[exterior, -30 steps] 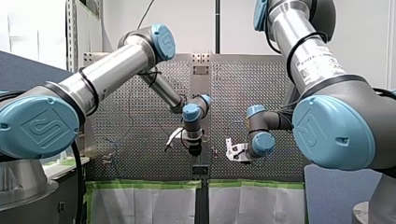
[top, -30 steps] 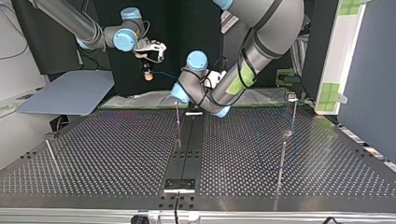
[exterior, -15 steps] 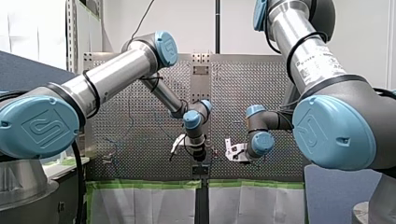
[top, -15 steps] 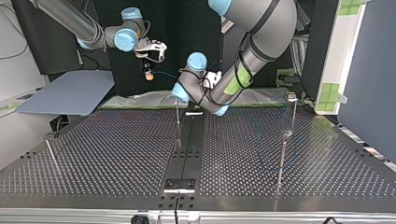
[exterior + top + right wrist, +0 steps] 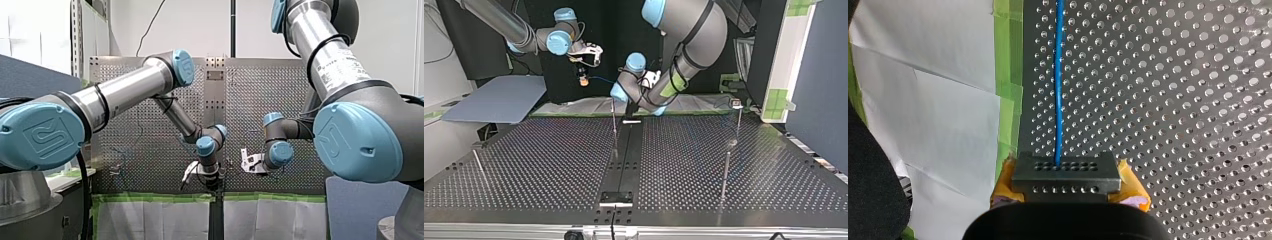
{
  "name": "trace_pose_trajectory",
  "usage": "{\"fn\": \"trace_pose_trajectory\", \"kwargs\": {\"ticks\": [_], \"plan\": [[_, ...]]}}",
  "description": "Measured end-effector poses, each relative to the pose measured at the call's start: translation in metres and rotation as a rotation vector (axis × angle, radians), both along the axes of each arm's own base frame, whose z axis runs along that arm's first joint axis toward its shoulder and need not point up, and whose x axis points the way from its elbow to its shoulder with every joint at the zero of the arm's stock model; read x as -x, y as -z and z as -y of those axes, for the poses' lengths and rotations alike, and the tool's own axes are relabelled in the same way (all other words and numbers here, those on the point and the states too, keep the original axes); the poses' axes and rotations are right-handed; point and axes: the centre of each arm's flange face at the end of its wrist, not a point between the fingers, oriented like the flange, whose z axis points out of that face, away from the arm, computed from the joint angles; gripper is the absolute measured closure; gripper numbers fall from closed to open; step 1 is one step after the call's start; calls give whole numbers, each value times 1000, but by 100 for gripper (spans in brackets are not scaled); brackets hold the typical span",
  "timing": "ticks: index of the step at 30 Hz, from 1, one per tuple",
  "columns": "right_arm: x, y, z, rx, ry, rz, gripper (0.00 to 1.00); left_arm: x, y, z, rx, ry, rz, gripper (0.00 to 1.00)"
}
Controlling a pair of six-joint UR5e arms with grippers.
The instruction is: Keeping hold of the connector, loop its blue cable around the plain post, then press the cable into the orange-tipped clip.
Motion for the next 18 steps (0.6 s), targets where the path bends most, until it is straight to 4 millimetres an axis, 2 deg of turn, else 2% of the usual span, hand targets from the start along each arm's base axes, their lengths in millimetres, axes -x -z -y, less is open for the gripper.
{"fn": "trace_pose_trajectory", "kwargs": {"ticks": [12, 18], "plan": [[0, 0, 0, 1, 0, 1, 100, -5, 11, -2, 13, -17, 11, 0], [-2, 0, 0, 2, -3, 1, 100, 2, 45, -5, 3, -7, -18, 0]]}}
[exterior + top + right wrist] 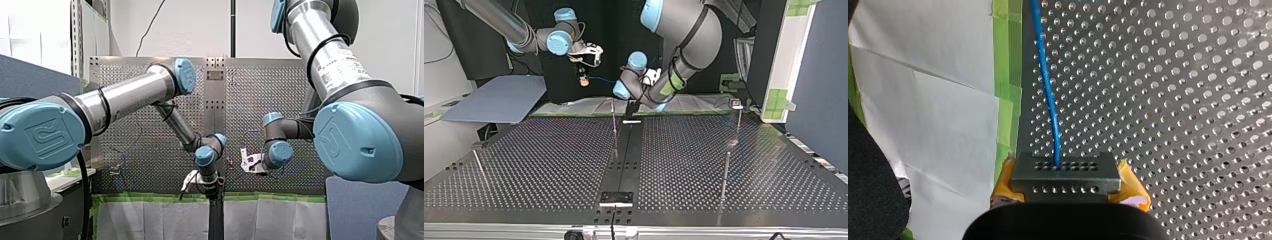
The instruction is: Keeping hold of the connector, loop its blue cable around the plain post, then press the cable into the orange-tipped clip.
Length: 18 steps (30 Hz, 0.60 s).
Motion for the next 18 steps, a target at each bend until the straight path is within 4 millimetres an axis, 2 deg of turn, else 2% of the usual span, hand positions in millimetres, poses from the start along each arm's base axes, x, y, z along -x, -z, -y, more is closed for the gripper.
{"fn": "trace_pose_trajectory", "kwargs": {"ticks": [2, 5, 18], "plan": [[-1, 0, 0, 1, -1, 0, 100, 3, 15, -1, 8, -2, -14, 0], [-1, 0, 0, 1, -2, 0, 100, 5, 27, -2, 25, 0, -29, 0], [-4, -1, -1, 4, -8, 2, 100, 6, 32, 0, 36, 32, -25, 0]]}}
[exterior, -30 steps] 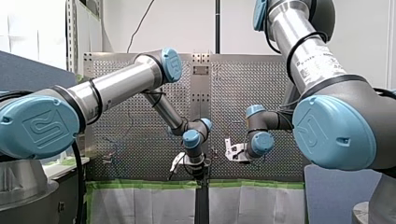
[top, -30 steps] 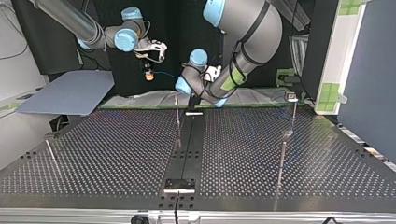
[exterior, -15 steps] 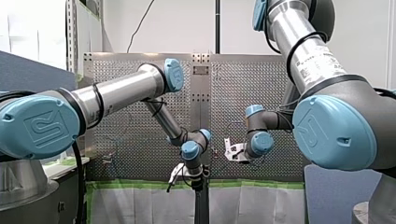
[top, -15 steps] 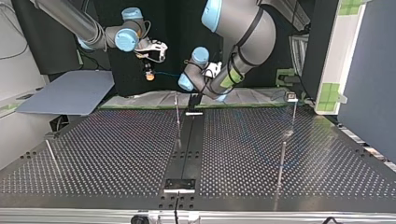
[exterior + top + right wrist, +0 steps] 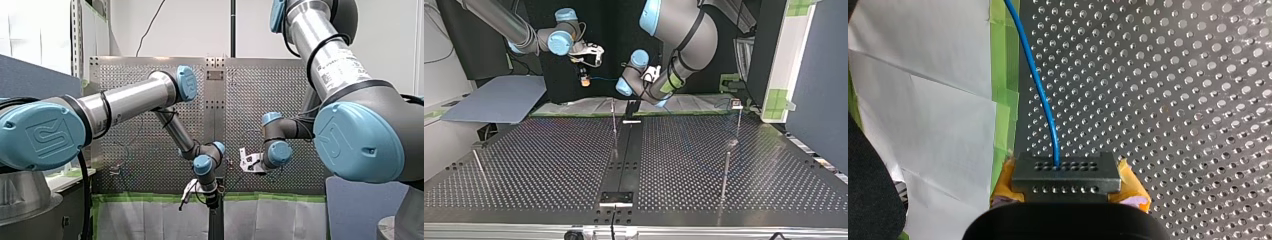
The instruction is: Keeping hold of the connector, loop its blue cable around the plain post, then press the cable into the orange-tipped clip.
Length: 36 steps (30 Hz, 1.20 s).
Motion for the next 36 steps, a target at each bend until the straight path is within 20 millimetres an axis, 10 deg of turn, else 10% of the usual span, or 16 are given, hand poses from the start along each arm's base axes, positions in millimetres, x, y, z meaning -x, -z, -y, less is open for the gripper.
{"fn": "trace_pose_trajectory", "kwargs": {"ticks": [5, 12, 24, 36], "plan": [[0, 0, 0, 1, 0, 0, 100, -4, 1, 1, 14, 0, 23, 22], [0, 0, 0, 0, 0, 0, 100, -4, 2, 0, -12, -14, 54, 99], [1, 0, 0, -4, 8, -4, 100, 6, 23, -31, -42, -61, 77, 99], [5, -1, 5, -3, 27, 5, 100, 7, -10, -42, 30, -146, 159, 99]]}}
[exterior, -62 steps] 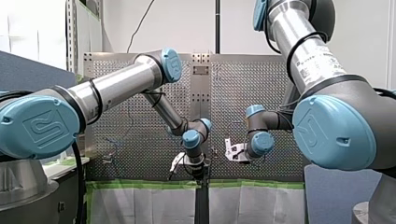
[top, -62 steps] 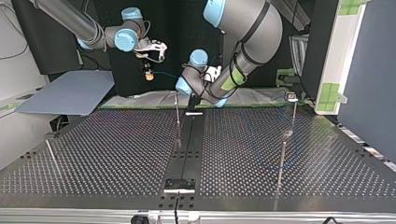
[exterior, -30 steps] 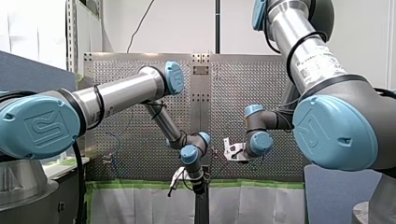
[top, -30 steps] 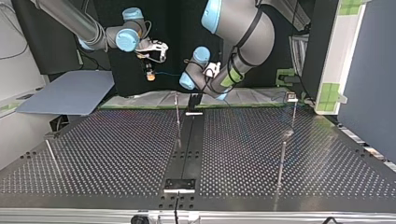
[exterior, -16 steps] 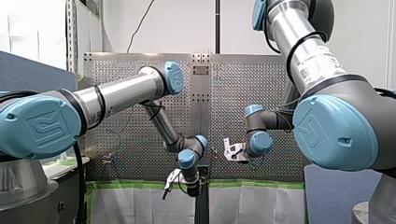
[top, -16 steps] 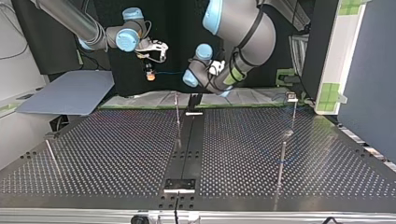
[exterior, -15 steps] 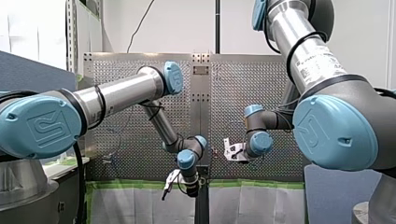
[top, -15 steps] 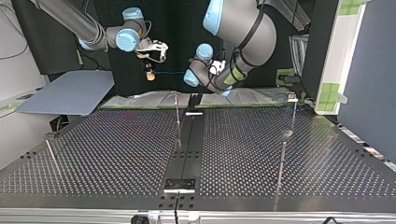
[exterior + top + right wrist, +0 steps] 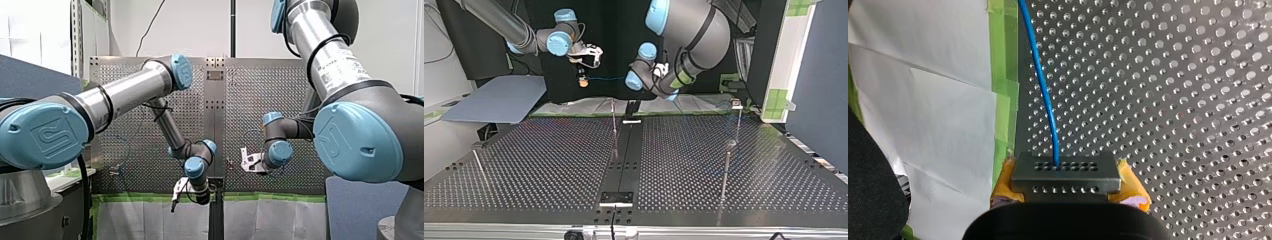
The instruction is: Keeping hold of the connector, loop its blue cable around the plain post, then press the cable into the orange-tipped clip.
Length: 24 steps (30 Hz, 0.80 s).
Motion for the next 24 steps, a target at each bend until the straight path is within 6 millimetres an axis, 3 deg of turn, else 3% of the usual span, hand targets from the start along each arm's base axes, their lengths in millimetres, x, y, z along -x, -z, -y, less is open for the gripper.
{"fn": "trace_pose_trajectory", "kwargs": {"ticks": [16, 24], "plan": [[10, -11, 31, 5, 48, 30, 100, 20, -59, -1, 54, -76, 167, 99], [20, -15, 46, 3, 71, 33, 100, 20, -95, 14, 125, -86, 262, 99]]}}
